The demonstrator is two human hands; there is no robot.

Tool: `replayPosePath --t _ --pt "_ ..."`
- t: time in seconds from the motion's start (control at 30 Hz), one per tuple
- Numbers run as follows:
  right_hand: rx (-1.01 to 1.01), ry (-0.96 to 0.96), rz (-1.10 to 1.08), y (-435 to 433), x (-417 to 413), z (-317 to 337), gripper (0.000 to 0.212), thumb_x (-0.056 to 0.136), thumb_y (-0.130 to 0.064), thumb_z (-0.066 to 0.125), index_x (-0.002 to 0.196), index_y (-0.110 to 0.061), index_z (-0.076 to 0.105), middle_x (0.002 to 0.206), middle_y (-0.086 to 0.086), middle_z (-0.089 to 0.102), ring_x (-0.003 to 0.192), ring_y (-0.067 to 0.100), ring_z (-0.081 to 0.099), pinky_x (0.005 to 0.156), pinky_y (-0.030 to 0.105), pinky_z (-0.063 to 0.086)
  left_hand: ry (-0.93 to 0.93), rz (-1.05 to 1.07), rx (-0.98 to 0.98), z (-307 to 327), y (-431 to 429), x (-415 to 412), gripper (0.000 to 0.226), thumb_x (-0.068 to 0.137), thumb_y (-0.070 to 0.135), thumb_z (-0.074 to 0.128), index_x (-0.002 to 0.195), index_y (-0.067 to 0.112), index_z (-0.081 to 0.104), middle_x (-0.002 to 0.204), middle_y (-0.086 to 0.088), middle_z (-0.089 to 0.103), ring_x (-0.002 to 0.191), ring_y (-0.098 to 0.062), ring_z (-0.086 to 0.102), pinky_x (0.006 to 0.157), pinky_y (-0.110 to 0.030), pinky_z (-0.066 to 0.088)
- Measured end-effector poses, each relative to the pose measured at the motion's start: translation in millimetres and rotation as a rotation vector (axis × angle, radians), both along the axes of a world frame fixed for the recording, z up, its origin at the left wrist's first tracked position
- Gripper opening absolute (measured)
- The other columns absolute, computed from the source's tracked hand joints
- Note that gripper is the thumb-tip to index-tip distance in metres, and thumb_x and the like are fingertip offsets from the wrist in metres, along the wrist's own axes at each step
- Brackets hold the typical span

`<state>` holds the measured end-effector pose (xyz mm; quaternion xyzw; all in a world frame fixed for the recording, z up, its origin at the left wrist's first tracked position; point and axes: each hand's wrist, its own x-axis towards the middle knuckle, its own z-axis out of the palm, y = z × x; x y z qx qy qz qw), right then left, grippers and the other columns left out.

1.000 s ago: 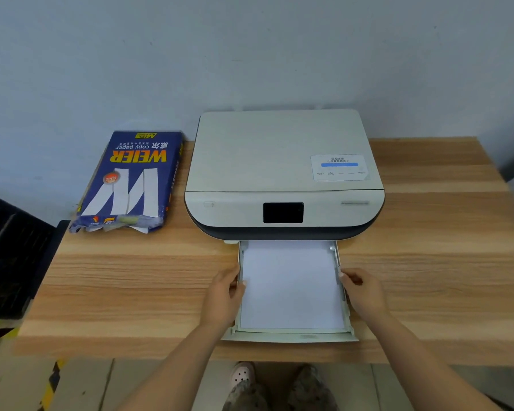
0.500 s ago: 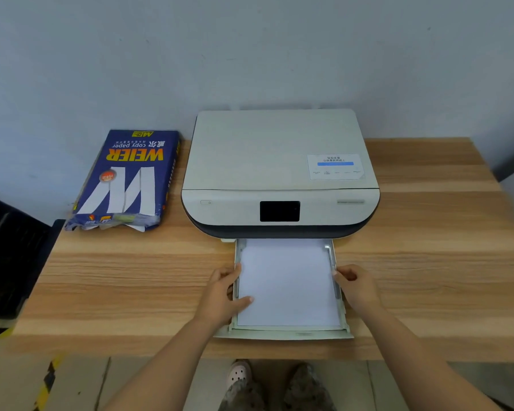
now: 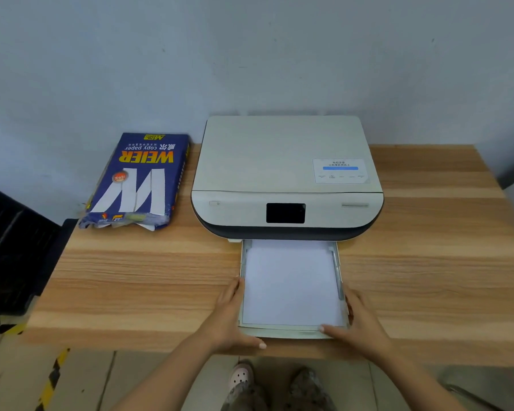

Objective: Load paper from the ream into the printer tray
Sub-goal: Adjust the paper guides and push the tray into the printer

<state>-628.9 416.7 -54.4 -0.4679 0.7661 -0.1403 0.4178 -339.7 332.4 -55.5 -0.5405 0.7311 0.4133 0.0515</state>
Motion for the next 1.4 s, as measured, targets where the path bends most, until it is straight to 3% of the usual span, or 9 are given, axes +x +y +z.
replayPosePath --t 0.1,0.33,0.53,0.7,0.93,1.27,1.4 --pt "0.026 0.037 0.097 1 2 2 0.137 0.045 -0.065 0.078 0.151 -0.018 0.003 0.151 0.002 0.017 0.139 0.021 0.021 0.117 0.039 0.026 -0.006 -0.001 -0.025 1 1 0 0.140 0.053 0.056 0.084 0.149 0.024 -0.012 0.158 0.011 -0.018 0.146 -0.015 -0.010 0.119 -0.036 0.011" --pt "0.013 0.059 0.140 -3 2 8 0.139 0.048 -0.058 0.083 0.151 -0.018 -0.002 0.152 0.002 0.015 0.140 0.021 0.019 0.117 0.036 0.024 0.007 0.027 -0.045 1 -1 -1 0.134 0.055 0.057 0.082 0.150 0.025 -0.007 0.159 0.011 -0.012 0.147 -0.015 -0.004 0.118 -0.034 0.013" --pt "-0.075 0.106 0.123 -15 6 16 0.121 0.058 -0.057 0.079 0.151 -0.021 0.009 0.155 0.002 0.020 0.141 0.020 0.023 0.114 0.035 0.028 0.074 0.096 -0.119 4 -9 -2 0.121 0.061 0.056 0.080 0.151 0.027 0.005 0.160 0.011 0.003 0.146 -0.010 0.007 0.119 -0.030 0.014" --pt "-0.067 0.159 0.159 -12 10 14 0.112 0.066 -0.059 0.073 0.151 -0.021 0.011 0.158 0.002 0.015 0.144 0.020 0.016 0.116 0.033 0.022 0.049 0.081 -0.165 1 -2 -3 0.107 0.071 0.054 0.073 0.150 0.029 0.006 0.160 0.011 0.002 0.146 -0.009 0.006 0.118 -0.028 0.014" --pt "-0.073 0.218 0.199 -27 5 17 0.110 0.066 -0.064 0.069 0.151 -0.023 0.012 0.159 0.004 0.013 0.146 0.022 0.013 0.117 0.034 0.019 0.044 0.066 -0.182 4 -14 -5 0.104 0.072 0.056 0.071 0.151 0.027 0.008 0.160 0.009 0.005 0.146 -0.010 0.006 0.116 -0.026 0.010" --pt "-0.115 0.241 0.209 -14 10 13 0.067 0.085 -0.043 0.063 0.144 -0.028 0.035 0.157 0.003 0.022 0.144 0.019 0.019 0.115 0.030 0.023 0.094 0.043 -0.217 -4 -4 2 0.084 0.083 0.044 0.066 0.149 0.031 0.014 0.156 0.018 0.007 0.143 -0.003 0.008 0.111 -0.018 0.008" --pt "-0.105 0.222 0.192 -23 8 15 0.062 0.087 -0.040 0.062 0.143 -0.028 0.038 0.157 0.004 0.022 0.144 0.020 0.018 0.115 0.032 0.022 0.117 0.033 -0.235 -4 -13 3 0.075 0.088 0.041 0.061 0.149 0.028 0.019 0.155 0.017 0.010 0.142 0.000 0.008 0.112 -0.017 0.007"
